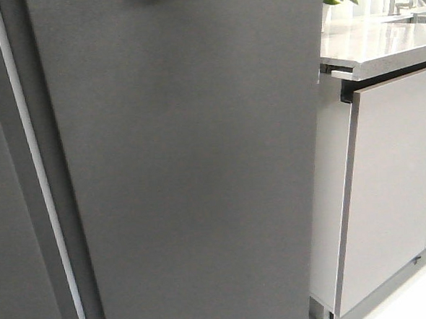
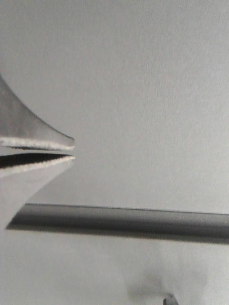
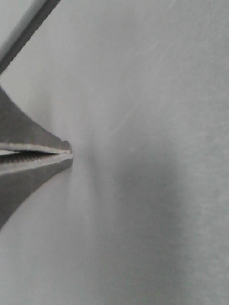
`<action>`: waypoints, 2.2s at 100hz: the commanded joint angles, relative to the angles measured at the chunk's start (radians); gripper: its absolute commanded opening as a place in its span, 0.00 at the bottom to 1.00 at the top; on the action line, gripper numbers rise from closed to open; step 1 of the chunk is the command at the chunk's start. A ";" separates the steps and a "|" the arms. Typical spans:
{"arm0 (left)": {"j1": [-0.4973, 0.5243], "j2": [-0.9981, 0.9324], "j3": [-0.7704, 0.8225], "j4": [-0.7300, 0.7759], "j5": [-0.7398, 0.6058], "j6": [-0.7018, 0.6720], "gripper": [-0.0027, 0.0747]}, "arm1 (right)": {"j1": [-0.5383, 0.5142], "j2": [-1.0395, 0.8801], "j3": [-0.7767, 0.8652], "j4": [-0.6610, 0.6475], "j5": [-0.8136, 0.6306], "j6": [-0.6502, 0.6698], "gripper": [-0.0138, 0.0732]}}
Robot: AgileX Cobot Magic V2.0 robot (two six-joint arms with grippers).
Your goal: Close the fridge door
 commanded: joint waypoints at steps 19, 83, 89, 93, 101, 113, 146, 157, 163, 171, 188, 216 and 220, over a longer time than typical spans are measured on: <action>0.001 -0.011 0.035 -0.004 -0.073 -0.002 0.01 | 0.003 -0.048 -0.034 -0.407 0.160 0.372 0.11; 0.001 -0.011 0.035 -0.004 -0.073 -0.002 0.01 | -0.116 -0.587 0.566 -0.848 0.011 0.648 0.11; 0.001 -0.011 0.035 -0.004 -0.073 -0.002 0.01 | -0.158 -0.668 0.666 -0.855 -0.007 0.648 0.11; 0.001 -0.011 0.035 -0.004 -0.073 -0.002 0.01 | -0.178 -0.719 0.728 -0.858 -0.016 0.647 0.11; 0.001 -0.011 0.035 -0.004 -0.073 -0.002 0.01 | -0.213 -0.810 0.823 -0.862 -0.032 0.647 0.11; 0.001 -0.011 0.035 -0.004 -0.073 -0.002 0.01 | -0.225 -0.953 0.973 -0.881 -0.064 0.647 0.11; 0.001 -0.011 0.035 -0.004 -0.073 -0.002 0.01 | -0.225 -1.371 1.238 -0.901 -0.067 0.647 0.11; 0.001 -0.011 0.035 -0.004 -0.073 -0.002 0.01 | -0.225 -1.502 1.291 -0.901 0.029 0.647 0.11; 0.001 -0.011 0.035 -0.004 -0.073 -0.002 0.01 | -0.225 -1.556 1.305 -0.933 0.093 0.647 0.11; 0.001 -0.011 0.035 -0.004 -0.073 -0.002 0.01 | -0.225 -1.619 1.313 -0.946 0.174 0.647 0.11; 0.001 -0.011 0.035 -0.004 -0.073 -0.002 0.01 | -0.225 -1.673 1.313 -0.946 0.257 0.647 0.11; 0.001 -0.011 0.035 -0.004 -0.073 -0.002 0.01 | -0.250 -1.715 1.349 -0.989 0.074 0.647 0.11; 0.001 -0.011 0.035 -0.004 -0.073 -0.002 0.01 | -0.271 -1.741 1.370 -0.989 0.032 0.647 0.11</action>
